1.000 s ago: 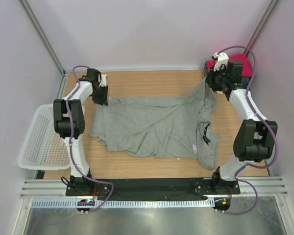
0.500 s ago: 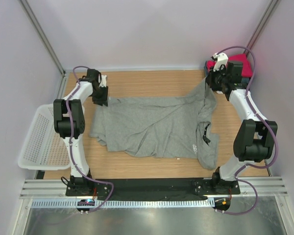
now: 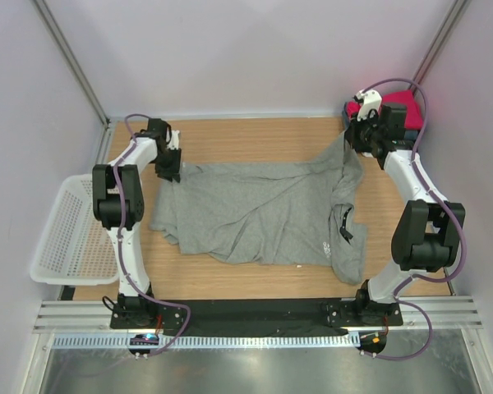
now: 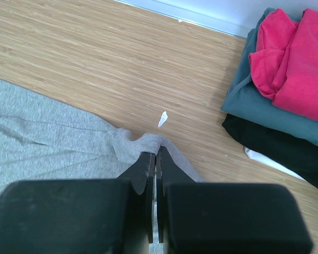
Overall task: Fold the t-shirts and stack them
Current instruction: Flatten the tshirt out
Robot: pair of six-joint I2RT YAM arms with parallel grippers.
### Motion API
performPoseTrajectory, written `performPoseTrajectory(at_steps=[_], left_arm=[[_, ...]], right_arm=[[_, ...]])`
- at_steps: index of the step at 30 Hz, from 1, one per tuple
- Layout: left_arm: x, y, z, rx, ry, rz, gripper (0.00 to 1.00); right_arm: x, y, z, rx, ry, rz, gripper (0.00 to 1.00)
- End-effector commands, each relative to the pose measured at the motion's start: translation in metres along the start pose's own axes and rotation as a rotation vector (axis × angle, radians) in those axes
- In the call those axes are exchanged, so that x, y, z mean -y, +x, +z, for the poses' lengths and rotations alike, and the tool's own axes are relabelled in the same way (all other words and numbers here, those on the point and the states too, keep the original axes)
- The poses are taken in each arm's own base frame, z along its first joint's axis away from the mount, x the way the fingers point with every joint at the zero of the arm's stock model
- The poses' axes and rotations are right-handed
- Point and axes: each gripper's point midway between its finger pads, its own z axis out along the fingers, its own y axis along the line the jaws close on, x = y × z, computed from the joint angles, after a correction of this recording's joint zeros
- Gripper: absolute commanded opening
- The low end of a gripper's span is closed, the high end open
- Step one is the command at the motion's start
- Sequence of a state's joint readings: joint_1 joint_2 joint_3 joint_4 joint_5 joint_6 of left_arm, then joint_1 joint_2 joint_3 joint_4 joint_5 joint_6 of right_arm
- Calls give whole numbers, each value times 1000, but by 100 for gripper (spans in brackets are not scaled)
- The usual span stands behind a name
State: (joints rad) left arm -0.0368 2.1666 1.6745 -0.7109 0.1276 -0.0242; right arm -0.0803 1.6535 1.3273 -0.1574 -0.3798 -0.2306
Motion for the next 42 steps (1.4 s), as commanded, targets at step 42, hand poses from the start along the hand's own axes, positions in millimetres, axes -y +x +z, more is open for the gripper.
performPoseTrajectory(at_steps=[42], left_arm=[[-9,-1,-31,67,-59,2,22]], right_arm=[[-13,-30,-14,81,-3,-59,1]])
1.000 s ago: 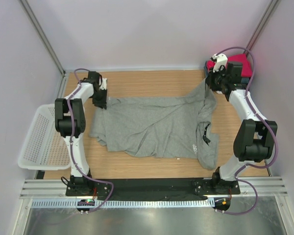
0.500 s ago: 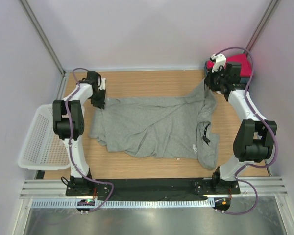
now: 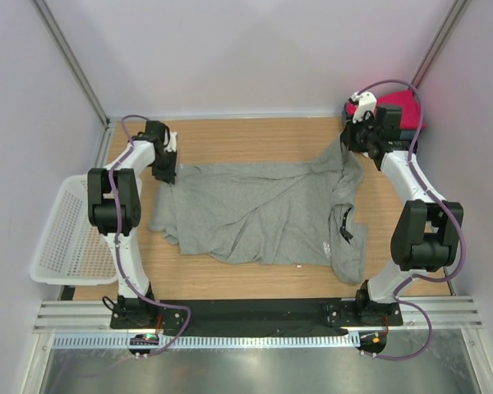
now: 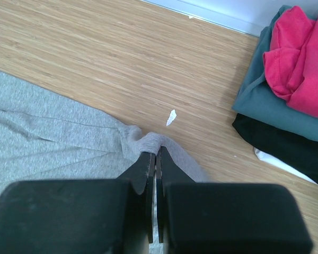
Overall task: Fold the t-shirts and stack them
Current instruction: Flatten the tshirt out
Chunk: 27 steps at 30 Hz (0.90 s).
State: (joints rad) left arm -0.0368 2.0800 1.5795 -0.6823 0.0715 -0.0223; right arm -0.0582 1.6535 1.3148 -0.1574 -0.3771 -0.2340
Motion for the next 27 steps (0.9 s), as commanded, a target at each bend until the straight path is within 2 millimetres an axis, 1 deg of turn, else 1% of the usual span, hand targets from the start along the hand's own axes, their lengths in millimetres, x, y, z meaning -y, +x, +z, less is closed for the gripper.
performPoseTrajectory(at_steps=[1,10,20,23,24,27], left_arm=[[-1,-11,-15,46,0,-3,22],[-1,-11,-13,42,6,-12,17],[5,-10,-11,27,30,-33,14],[5,-10,-10,19,30,-35,9],[6,-12,-11,24,35,-36,5],[6,-15,-14,34,36,-41,0]], right_arm=[[-2,-34,-18,92,18,-51,1],[-4,-32,-19,91,14,-54,1],[-3,-31,-20,91,18,-60,1],[-3,-31,-20,89,20,-61,2],[-3,-32,-21,91,21,-62,1],[-3,-34,-22,95,23,-63,1]])
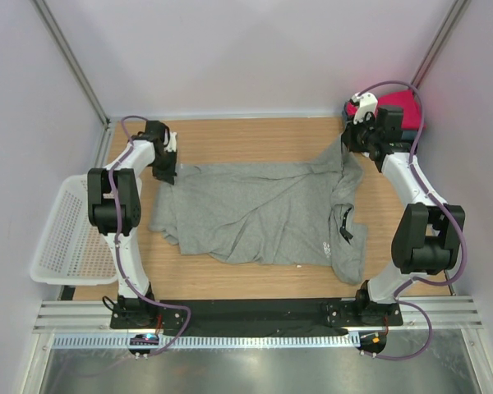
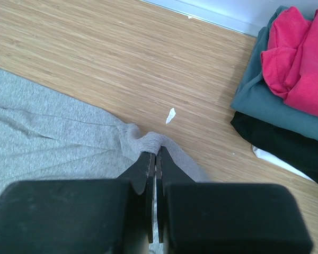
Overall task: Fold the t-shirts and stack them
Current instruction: Flatten the tshirt out
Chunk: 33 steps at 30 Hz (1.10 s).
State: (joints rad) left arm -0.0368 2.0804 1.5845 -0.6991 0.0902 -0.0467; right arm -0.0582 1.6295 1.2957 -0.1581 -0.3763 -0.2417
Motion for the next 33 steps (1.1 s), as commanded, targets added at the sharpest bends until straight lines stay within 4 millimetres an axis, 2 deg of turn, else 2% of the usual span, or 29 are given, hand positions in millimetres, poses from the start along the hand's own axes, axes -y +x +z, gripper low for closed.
performPoseTrajectory(at_steps=[1,6,8,9,10,16,22,33], left_arm=[[3,-18,-14,49,20,-14,0],[4,-22,-22,67,22,-23,0],[4,-20,-22,61,17,-25,13],[0,-19,-20,56,-3,-29,28],[-2,-15,-19,44,-12,-29,32],[-5,-5,-8,11,-22,-24,31],[-3,-10,-9,28,-14,-27,24],[-2,-4,0,-4,-5,-33,26]], right_arm=[[0,-34,-16,91,24,-54,2],[-1,-36,-18,96,23,-54,2],[-1,-35,-18,95,21,-54,1],[-1,-35,-17,95,20,-54,1],[-1,-33,-17,92,19,-53,1],[-1,-32,-16,91,19,-54,1],[-2,-32,-16,91,17,-55,1],[-2,-30,-15,87,15,-54,1]])
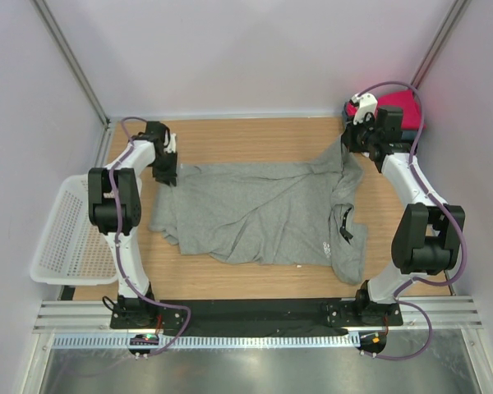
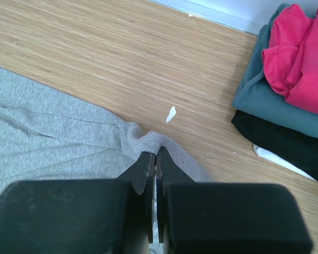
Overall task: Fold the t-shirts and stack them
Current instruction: Flatten the tshirt out
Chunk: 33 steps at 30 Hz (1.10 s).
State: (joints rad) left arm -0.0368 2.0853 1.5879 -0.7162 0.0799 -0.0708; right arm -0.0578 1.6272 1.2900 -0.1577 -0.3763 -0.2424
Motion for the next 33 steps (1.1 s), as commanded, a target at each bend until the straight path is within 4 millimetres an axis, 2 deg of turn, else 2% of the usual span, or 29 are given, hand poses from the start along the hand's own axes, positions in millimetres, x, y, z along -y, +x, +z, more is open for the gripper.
performPoseTrajectory(at_steps=[1,5,16,20,22,29,33], left_arm=[[-2,-8,0,15,5,-10,26],[-1,-7,2,11,7,-11,21],[-1,-17,-14,71,4,-7,13],[2,-16,-17,77,17,-8,6],[4,-20,-25,99,24,-9,1],[14,-38,-62,197,65,3,0],[22,-52,-101,292,87,21,0]], right_arm=[[-1,-32,-15,88,17,-53,1],[-1,-32,-16,88,19,-55,1],[-3,-31,-14,86,14,-54,1],[-3,-35,-15,92,15,-56,2],[-4,-35,-16,93,16,-57,2],[-2,-40,-21,103,32,-63,2],[5,-63,-40,149,96,-81,2]])
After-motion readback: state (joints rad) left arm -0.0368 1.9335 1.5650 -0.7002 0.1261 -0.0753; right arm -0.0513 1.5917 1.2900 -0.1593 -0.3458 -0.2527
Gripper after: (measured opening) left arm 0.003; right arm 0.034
